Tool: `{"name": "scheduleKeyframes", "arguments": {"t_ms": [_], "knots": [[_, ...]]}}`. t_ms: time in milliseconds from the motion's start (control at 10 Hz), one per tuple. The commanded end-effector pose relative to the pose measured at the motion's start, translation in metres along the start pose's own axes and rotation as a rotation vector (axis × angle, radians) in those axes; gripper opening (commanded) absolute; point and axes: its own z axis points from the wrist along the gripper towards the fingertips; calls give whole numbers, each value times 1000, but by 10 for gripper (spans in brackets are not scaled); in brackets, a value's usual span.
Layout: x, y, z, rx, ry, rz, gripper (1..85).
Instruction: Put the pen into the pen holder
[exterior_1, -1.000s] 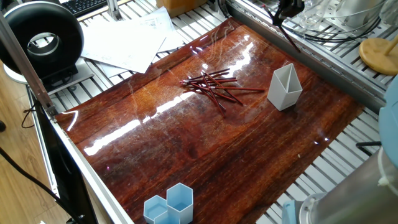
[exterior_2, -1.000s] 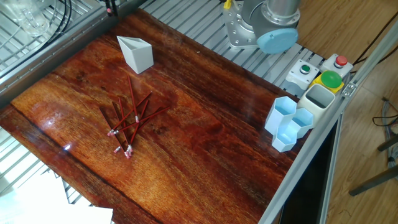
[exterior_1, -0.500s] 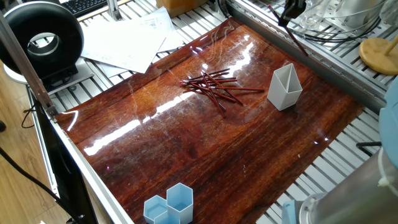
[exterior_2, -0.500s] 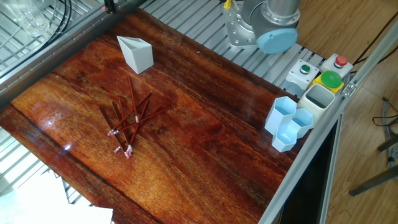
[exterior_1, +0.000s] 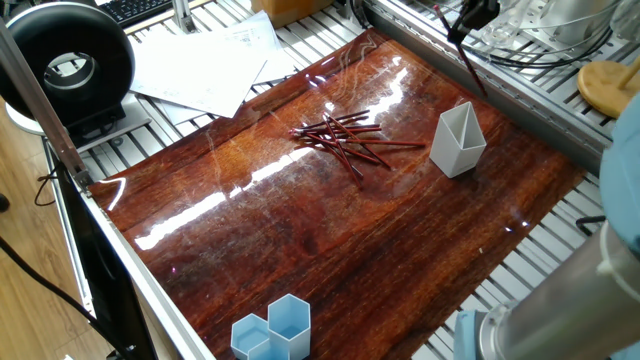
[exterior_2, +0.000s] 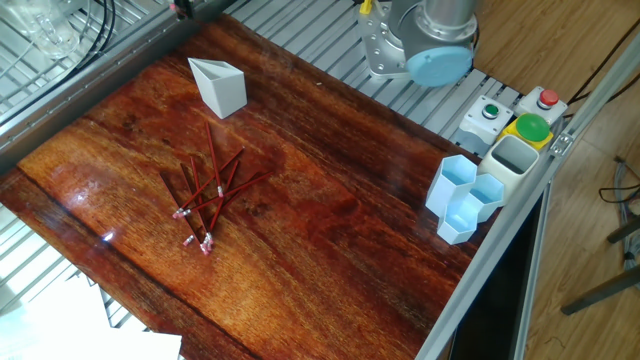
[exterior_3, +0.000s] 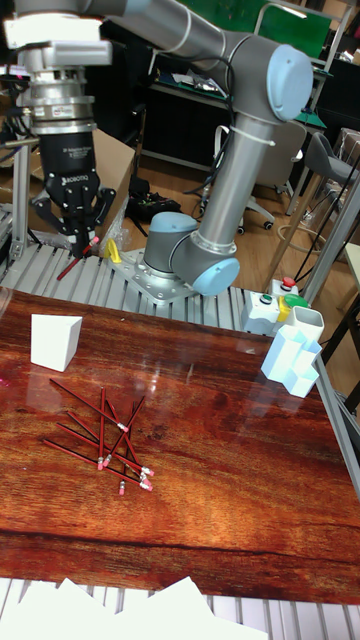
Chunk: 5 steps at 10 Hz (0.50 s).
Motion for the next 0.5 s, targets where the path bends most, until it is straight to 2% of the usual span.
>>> {"name": "scheduleKeyframes", "arguments": {"t_ms": [0, 200, 400], "knots": [[0, -4, 1, -23, -62, -8, 10], [2, -4, 2, -25, -55, 13, 10], [17, -13, 2, 10, 3, 63, 10]]}}
